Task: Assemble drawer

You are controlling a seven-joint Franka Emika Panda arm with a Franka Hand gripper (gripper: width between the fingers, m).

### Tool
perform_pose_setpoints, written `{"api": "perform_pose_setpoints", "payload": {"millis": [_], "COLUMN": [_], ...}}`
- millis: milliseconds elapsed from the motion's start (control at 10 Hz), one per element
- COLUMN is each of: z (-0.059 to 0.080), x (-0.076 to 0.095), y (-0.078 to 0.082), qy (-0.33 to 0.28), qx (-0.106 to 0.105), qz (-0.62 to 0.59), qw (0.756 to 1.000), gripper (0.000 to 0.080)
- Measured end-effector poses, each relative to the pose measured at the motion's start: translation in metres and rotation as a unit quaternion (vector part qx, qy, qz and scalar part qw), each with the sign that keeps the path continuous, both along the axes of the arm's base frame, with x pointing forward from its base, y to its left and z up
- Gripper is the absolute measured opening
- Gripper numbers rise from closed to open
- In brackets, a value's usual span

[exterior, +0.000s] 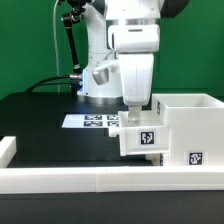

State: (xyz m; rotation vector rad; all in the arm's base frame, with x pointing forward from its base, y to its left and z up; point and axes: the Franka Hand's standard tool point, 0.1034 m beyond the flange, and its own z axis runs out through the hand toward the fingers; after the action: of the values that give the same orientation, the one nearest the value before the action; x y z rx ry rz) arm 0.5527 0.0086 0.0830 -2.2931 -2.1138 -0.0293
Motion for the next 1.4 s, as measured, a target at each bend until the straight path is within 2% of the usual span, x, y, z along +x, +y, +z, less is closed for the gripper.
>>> {"api": "perform_pose_setpoints", "payload": {"millis": [200, 400, 600, 700, 900, 1100, 1200, 1400], "z": [0.017, 0.020, 0.018, 0.016, 0.003, -0.005, -0.007, -0.010], "x": [0.010, 0.015, 0.016, 0.015, 0.023, 0.033, 0.034, 0.037], "y": [-0.020, -0.037, -0.041, -0.046, -0.059, -0.063, -0.062, -0.039], "qy": [0.016, 0.022, 0.021, 0.022, 0.021, 0.014, 0.012, 0.013], "qx": [-0.008, -0.012, -0.008, 0.010, 0.059, 0.110, 0.123, 0.122], "qz": [-0.003, -0.011, -0.010, -0.008, -0.017, -0.014, -0.023, -0.027], "qw": [1.000, 1.000, 1.000, 1.000, 0.998, 0.994, 0.992, 0.992], "gripper": [0.0648, 0.0648, 0.0648, 0.0648, 0.0648, 0.0648, 0.0648, 0.0648]}}
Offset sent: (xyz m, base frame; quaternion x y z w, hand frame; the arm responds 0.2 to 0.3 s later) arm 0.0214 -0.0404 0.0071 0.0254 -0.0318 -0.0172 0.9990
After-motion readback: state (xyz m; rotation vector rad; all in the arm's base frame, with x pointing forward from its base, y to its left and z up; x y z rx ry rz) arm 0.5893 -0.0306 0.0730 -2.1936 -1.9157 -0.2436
